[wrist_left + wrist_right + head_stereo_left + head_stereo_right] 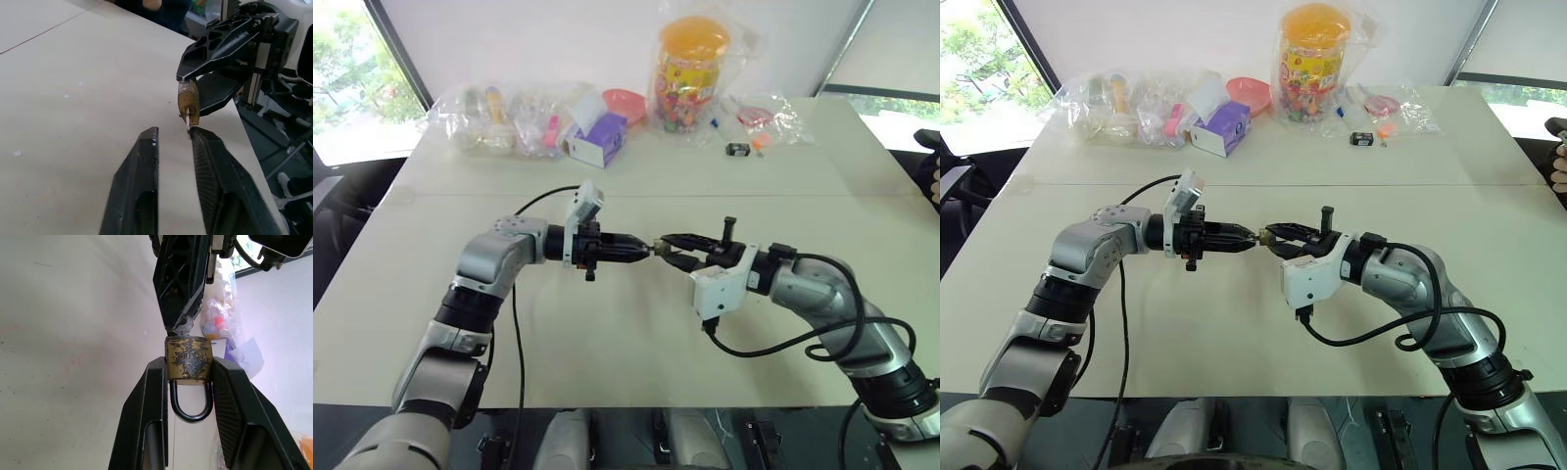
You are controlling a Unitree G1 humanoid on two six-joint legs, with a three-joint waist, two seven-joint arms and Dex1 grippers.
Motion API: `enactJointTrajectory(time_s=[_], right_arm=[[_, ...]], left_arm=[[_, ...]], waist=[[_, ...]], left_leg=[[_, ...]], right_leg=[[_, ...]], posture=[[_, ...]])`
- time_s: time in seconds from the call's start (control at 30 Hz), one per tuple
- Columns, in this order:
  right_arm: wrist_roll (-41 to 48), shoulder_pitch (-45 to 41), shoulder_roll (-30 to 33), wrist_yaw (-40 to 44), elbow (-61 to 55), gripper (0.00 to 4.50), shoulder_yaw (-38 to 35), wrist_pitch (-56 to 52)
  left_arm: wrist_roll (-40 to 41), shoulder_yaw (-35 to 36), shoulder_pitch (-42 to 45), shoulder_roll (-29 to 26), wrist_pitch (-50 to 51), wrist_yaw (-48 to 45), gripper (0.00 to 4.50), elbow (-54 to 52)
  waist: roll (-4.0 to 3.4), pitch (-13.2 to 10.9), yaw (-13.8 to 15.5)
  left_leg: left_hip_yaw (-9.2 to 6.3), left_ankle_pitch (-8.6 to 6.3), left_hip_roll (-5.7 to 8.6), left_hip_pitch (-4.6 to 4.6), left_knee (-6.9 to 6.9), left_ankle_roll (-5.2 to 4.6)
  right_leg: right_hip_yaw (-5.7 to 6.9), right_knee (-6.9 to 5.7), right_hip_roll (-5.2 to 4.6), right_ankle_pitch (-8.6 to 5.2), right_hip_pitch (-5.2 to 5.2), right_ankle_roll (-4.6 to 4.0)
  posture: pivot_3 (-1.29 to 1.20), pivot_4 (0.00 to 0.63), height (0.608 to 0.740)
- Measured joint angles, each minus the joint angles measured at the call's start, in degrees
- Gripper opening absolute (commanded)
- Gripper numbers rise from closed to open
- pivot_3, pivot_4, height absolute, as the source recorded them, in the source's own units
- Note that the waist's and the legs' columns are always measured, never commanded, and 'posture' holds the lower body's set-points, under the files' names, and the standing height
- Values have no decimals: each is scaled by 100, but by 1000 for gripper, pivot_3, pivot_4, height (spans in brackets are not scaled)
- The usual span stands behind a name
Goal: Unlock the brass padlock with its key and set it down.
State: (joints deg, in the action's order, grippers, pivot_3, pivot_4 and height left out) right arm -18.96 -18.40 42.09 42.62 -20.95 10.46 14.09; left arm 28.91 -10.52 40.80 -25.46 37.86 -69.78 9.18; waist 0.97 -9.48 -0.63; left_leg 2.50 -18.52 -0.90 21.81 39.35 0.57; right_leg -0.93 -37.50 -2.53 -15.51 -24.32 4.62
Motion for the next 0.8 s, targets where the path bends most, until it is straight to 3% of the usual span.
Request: enactJointTrajectory(time_s=[0.4,0.53,0.8], right_arm=[[4,-14,5,105,0,642,16,-44],[5,-14,11,163,13,642,5,-132],[172,-14,-10,394,33,642,-1,-372]], left_arm=[[-113,4,0,137,-138,82,1147,0],[-220,-23,-1,181,-372,-4,108,-18],[-714,-231,-98,184,-1226,-1,108,-121]], waist=[[0,0,0],[0,0,3],[0,0,1]], left_leg=[[0,0,0,0,0,0],[1,0,0,0,0,1],[1,0,0,0,0,1]], right_leg=[[0,0,0,0,0,0],[1,0,0,0,0,0],[0,-1,0,0,0,0]], posture=[[0,150,735],[0,150,735],[0,150,735]])
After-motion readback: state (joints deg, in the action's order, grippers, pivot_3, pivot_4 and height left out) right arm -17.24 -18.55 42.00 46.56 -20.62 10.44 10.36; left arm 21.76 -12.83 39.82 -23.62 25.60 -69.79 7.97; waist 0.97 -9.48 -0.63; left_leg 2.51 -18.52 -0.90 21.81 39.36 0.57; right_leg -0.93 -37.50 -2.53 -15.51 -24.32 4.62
